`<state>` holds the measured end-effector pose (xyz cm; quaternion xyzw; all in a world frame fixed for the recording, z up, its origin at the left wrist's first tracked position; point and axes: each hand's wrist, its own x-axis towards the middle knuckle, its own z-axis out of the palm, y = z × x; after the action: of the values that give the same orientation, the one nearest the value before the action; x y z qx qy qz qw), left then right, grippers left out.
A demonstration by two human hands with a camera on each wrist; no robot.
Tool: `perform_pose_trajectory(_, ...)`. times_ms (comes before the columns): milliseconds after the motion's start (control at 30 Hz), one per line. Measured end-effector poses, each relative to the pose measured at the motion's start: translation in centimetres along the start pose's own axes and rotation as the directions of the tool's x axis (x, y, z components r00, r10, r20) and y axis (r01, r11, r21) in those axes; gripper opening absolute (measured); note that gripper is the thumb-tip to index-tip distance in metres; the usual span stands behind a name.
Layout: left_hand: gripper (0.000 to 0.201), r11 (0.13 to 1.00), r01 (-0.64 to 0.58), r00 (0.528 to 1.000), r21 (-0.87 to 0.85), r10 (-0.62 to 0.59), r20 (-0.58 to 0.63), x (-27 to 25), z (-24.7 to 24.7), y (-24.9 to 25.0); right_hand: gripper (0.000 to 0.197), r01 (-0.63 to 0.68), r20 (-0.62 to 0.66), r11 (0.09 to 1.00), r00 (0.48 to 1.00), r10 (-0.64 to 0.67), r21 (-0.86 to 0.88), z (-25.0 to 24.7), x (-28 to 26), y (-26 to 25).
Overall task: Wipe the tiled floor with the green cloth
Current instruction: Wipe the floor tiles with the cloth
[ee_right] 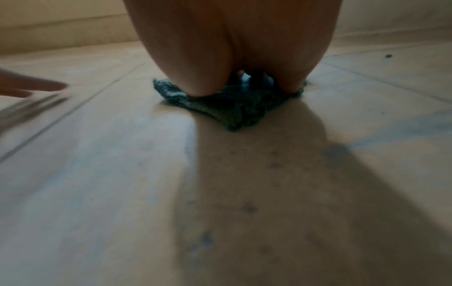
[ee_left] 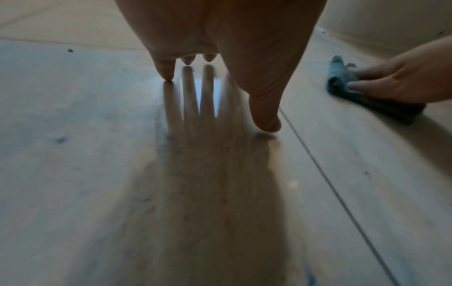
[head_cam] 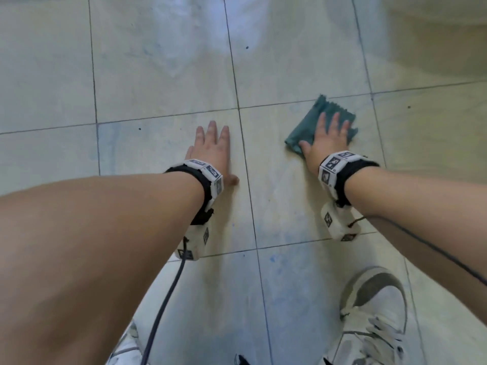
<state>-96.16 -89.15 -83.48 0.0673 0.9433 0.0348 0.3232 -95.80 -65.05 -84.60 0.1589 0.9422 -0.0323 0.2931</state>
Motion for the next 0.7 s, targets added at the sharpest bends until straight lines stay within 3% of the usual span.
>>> perform_pose_trajectory(100,0.124,1.0,0.008,1.0,-0.012,-0.008,-0.001,1.1,-0.2,1.9,0.084,0.158,0.029,0.986,0.987,-0.157,-0.046,1.7,-1.6,-2.8)
perform_pose_trajectory(200,0.122,0.999,0.054,0.998,-0.004,-0.054,-0.011,1.9,-0.3,2.8,0.085,0.37,0.054,0.921,0.929,-0.366,-0.126,2.7,-2.6,-5.9)
perform_pose_trajectory(367,0.13,0.996,0.091,0.995,0.004,-0.091,0.043,2.1,-0.8,3.3,0.084,0.474,0.054,0.868,0.88,-0.472,-0.145,0.3,0.3,-7.4)
perform_pose_trajectory(467,0.131,0.997,0.082,0.996,-0.011,-0.082,0.03,2.1,-0.6,3.2,0.082,0.36,-0.006,0.924,0.931,-0.364,-0.126,-1.7,3.5,-5.0)
perform_pose_trajectory(567,0.13,0.997,0.076,0.997,-0.021,-0.075,0.036,2.0,-0.6,2.9,0.082,0.092,-0.065,0.995,0.993,-0.095,-0.048,-2.7,6.1,0.0)
perform_pose_trajectory(633,0.129,0.997,0.074,0.997,-0.027,-0.073,0.037,2.0,-0.5,3.1,0.082,-0.08,-0.035,0.997,0.996,0.08,-0.006,-3.0,6.5,2.1)
perform_pose_trajectory(700,0.128,0.997,0.072,0.997,-0.024,-0.071,0.03,2.0,-0.4,3.1,0.082,-0.122,-0.044,0.991,0.991,0.124,0.05,-2.3,5.7,1.6)
